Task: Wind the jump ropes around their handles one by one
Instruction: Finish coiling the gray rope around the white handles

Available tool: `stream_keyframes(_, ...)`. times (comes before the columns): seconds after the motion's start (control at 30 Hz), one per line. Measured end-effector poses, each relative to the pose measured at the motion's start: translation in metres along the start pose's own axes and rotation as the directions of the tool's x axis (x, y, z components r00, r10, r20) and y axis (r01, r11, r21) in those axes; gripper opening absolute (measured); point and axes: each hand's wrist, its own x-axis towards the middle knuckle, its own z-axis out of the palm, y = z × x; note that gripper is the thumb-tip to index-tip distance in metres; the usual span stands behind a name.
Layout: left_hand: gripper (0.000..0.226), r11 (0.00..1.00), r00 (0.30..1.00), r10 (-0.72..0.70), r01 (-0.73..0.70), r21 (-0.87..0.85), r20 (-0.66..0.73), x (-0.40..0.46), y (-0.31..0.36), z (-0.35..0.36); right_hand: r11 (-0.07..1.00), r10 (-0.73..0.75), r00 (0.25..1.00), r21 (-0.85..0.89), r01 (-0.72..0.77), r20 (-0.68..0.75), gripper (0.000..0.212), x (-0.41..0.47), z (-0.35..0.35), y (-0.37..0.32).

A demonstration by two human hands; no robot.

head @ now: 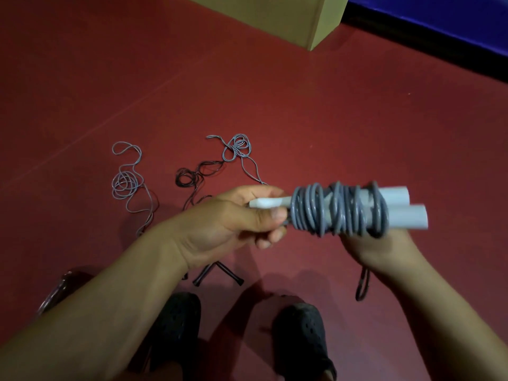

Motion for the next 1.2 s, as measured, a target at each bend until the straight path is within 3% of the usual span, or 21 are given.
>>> stream_keyframes(0.1, 0.009, 0.999, 0.995, 0.01, -0.014, -0.044, -0.102, 0.005, 0.001, -0.001, 0.975, -0.085, 0.993, -0.211, 0.066, -0.083, 0.023, 0.002, 0.005, 0.015)
stream_keyframes(0.23, 0.025, 1.0, 0.966, -0.015, 0.009, -0.025, -0.257, 0.01, 0.002, 0.0, 0.964, -0.027, 1.0, -0.263, 0.024, -0.008, 0.033, 0.004, 0.016, 0.007)
stream_keyframes(0.37, 0.004, 0.995, 0.904, -0.098, 0.101, -0.014, -0.417, 0.014, -0.001, -0.001, 0.95, 0.0, 0.994, -0.31, 0.036, 0.113, 0.03, 0.002, 0.03, 0.002)
stream_keyframes(0.53, 0.01, 0.951, 0.811, -0.076, 0.234, 0.203, -0.58, 0.013, -0.011, -0.008, 0.886, 0.0, 0.984, -0.456, 0.084, 0.18, 0.029, -0.001, 0.038, -0.002)
stream_keyframes(0.63, 0.008, 0.91, 0.781, -0.009, 0.265, 0.319, -0.624, 0.013, -0.016, -0.01, 0.871, 0.027, 0.98, -0.486, 0.073, 0.197, 0.022, -0.002, 0.038, -0.004)
stream_keyframes(0.77, 0.012, 0.844, 0.741, 0.049, 0.328, 0.425, -0.67, 0.013, -0.02, -0.012, 0.85, 0.041, 0.98, -0.522, 0.067, 0.193, 0.034, -0.004, 0.036, -0.002)
stream_keyframes(0.87, 0.015, 0.786, 0.716, 0.068, 0.391, 0.48, -0.695, 0.012, -0.021, -0.012, 0.833, 0.075, 0.975, -0.55, 0.055, 0.211, 0.026, -0.005, 0.034, -0.003)
stream_keyframes(1.2, 0.018, 0.549, 0.678, 0.203, 0.518, 0.655, -0.706, 0.01, -0.023, -0.017, 0.818, 0.29, 0.913, -0.57, -0.08, 0.288, 0.038, -0.006, 0.029, -0.008)
